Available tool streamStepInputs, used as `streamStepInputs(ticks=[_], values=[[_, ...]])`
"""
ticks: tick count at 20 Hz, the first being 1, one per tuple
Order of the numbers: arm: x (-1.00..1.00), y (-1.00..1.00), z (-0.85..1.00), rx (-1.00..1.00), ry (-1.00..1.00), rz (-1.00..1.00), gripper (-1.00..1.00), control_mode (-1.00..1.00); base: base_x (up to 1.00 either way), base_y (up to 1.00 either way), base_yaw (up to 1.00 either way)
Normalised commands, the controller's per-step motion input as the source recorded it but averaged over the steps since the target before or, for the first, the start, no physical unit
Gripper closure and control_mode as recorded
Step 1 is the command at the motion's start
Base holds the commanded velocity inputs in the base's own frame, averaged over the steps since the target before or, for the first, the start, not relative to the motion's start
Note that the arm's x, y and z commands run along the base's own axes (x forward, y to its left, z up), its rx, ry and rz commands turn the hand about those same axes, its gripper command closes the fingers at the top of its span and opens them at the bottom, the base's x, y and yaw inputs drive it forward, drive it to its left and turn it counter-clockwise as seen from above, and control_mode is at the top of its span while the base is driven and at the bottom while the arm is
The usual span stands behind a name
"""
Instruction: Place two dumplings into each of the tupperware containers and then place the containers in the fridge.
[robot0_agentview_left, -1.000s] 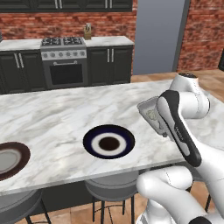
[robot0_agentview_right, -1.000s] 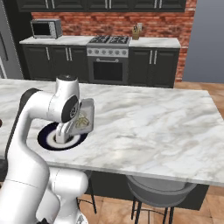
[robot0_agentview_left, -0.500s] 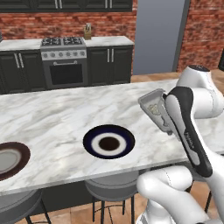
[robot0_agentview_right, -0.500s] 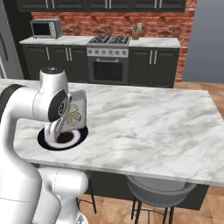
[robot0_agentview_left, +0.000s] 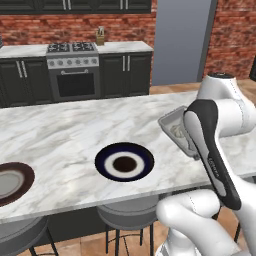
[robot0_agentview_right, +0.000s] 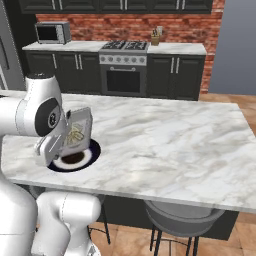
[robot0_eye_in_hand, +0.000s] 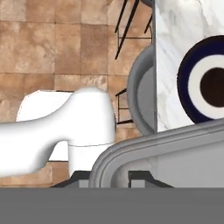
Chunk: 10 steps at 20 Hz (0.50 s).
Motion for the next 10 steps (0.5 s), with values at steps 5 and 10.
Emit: streamStepInputs(ticks=[5, 10], values=[[-0.29, 0.02, 0.05, 0.01, 0.04, -0.02, 1.0, -1.0, 0.0, 0.0, 0.0], [-0.24, 0.0, 0.0, 0.0, -0.03, 0.0, 1.0, -1.0, 0.0, 0.0, 0.0]])
